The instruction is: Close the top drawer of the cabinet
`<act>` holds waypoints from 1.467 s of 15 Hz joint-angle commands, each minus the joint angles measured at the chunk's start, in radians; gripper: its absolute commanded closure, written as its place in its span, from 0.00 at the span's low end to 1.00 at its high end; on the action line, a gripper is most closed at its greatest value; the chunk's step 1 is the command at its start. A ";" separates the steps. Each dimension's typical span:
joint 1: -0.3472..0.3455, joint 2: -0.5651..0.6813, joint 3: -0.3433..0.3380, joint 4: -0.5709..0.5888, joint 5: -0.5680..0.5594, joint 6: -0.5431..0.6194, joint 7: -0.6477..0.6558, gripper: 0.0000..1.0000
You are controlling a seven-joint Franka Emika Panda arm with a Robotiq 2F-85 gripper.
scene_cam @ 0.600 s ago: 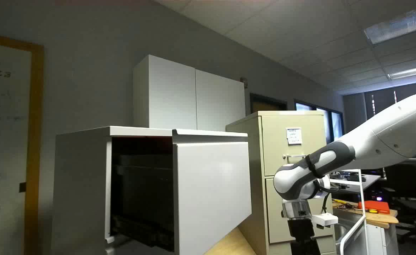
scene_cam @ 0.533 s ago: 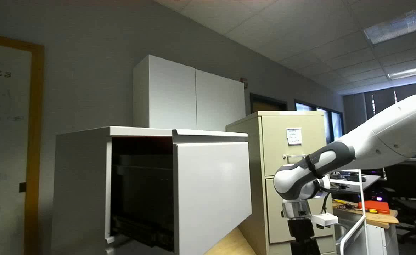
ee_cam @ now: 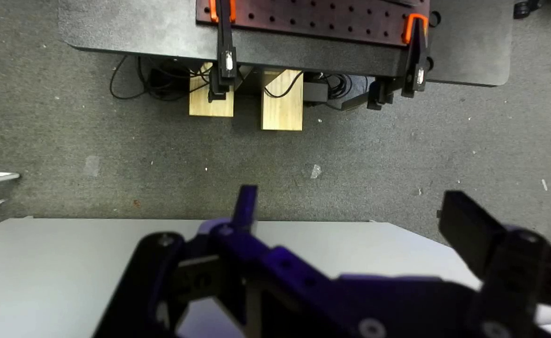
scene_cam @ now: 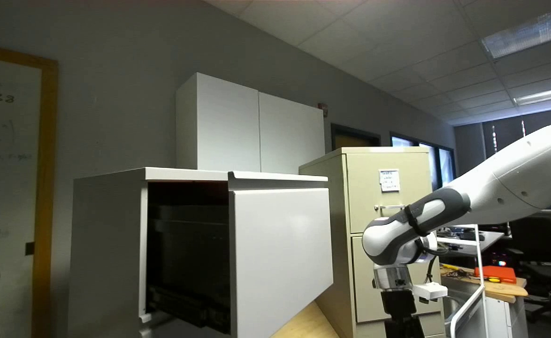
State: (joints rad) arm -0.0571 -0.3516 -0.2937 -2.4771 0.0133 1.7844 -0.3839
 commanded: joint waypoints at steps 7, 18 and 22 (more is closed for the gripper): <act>-0.016 -0.019 0.048 0.021 0.024 -0.011 -0.004 0.00; 0.055 -0.351 0.147 0.075 0.029 0.011 -0.035 0.29; 0.120 -0.459 0.152 0.077 0.073 0.099 -0.029 0.60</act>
State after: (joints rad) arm 0.0243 -0.7353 -0.1456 -2.3926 0.0461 1.8226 -0.3968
